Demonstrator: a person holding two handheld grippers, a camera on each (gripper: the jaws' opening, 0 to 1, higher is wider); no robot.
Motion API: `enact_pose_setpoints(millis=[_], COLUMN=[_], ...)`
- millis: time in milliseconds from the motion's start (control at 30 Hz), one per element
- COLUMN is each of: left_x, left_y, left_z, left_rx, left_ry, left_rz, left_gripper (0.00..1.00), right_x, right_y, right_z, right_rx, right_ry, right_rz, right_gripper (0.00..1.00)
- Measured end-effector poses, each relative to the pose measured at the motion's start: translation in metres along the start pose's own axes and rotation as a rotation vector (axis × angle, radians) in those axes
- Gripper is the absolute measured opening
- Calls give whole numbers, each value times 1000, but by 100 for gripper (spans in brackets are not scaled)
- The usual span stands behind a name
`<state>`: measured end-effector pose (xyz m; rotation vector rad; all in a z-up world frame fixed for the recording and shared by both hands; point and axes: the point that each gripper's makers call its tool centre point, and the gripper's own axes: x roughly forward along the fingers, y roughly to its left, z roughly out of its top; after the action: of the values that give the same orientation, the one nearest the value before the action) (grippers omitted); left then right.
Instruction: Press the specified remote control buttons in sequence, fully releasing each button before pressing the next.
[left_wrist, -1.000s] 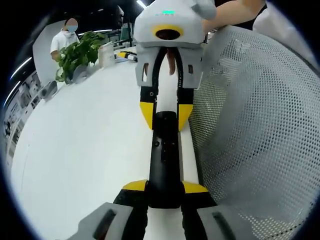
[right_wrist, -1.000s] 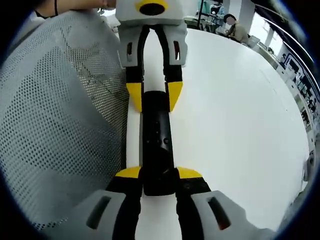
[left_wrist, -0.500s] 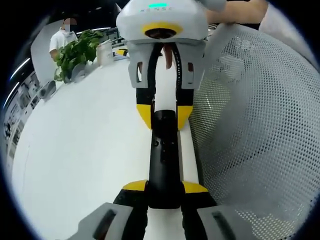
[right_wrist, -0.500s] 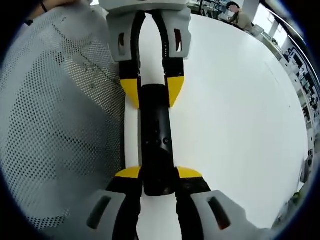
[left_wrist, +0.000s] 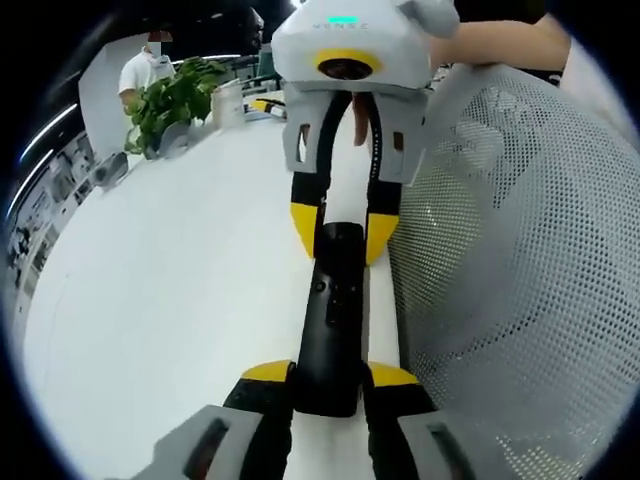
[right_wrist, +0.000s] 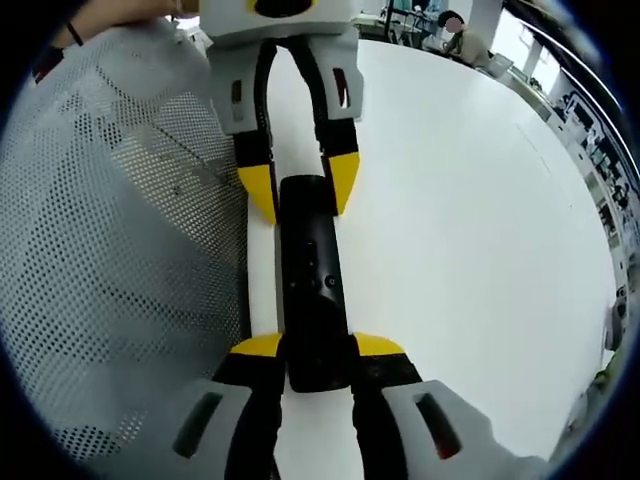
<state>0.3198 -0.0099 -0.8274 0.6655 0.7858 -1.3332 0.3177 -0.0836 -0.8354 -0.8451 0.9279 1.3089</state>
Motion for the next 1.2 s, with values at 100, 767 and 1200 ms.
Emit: enact_pose_setpoints(millis=[100, 767, 1200], left_x=[-9, -129, -220], left_y=[8, 53, 51], left_z=[9, 35, 30], left_rx=[-58, -365, -506], left_ry=[-57, -343, -583], left_rz=[44, 510, 922], left_gripper=[39, 100, 100], right_x=[0, 0, 0], right_y=[0, -1, -1], right_z=[0, 1, 1], right_rx=[9, 26, 39], right_ry=[-6, -9, -6], right_rz=[-3, -9, -15], right_gripper=[24, 25, 25])
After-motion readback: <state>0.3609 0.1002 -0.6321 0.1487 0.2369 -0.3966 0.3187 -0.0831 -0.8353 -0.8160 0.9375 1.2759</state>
